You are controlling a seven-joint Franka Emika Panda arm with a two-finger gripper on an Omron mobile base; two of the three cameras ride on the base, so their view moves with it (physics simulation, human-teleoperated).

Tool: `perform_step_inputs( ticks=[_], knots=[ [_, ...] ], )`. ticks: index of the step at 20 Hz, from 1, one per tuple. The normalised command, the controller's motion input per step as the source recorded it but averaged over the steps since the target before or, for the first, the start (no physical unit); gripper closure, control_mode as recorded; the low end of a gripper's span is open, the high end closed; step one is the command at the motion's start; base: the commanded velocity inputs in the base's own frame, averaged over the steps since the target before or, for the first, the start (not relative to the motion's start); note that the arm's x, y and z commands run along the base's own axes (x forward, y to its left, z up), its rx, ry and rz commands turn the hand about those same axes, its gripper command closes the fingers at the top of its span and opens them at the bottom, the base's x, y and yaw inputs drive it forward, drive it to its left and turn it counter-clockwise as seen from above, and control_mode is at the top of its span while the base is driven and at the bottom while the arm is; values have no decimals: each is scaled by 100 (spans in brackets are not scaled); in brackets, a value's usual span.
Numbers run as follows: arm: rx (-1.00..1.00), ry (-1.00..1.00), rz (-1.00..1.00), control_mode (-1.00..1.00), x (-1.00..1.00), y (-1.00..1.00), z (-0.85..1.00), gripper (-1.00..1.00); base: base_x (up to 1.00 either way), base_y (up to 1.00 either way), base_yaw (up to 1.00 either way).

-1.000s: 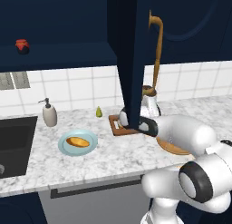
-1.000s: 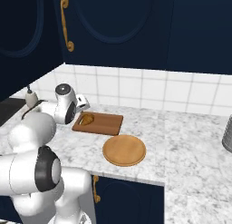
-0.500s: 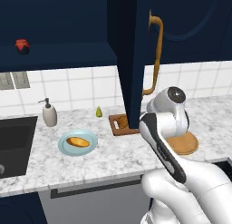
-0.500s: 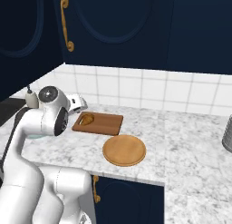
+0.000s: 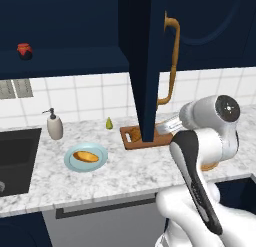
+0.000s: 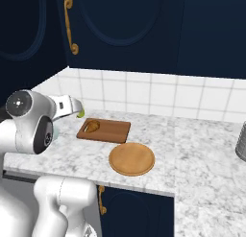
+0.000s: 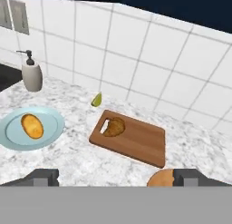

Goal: From the different types of pastries on the counter, select a croissant and place it on the cutting board. Then retrieve a jar of jam from the cabinet and place it alongside the croissant on the cutting board.

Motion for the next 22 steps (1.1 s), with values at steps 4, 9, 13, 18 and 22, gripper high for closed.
perform_step_inputs(
  ticks=[4,9,13,18,22],
  knots=[
    [16,-4,15,-100,-88,-33,89,-100,0,0,0],
    [4,-4,1,-100,-81,-3,37,-100,0,0,0],
    [0,0,-4,-100,-37,-10,62,-100,0,0,0],
    [0,0,0,-100,-6,-24,32,-100,0,0,0],
    [0,0,1,-100,-8,-13,0,-100,0,0,0]
  ],
)
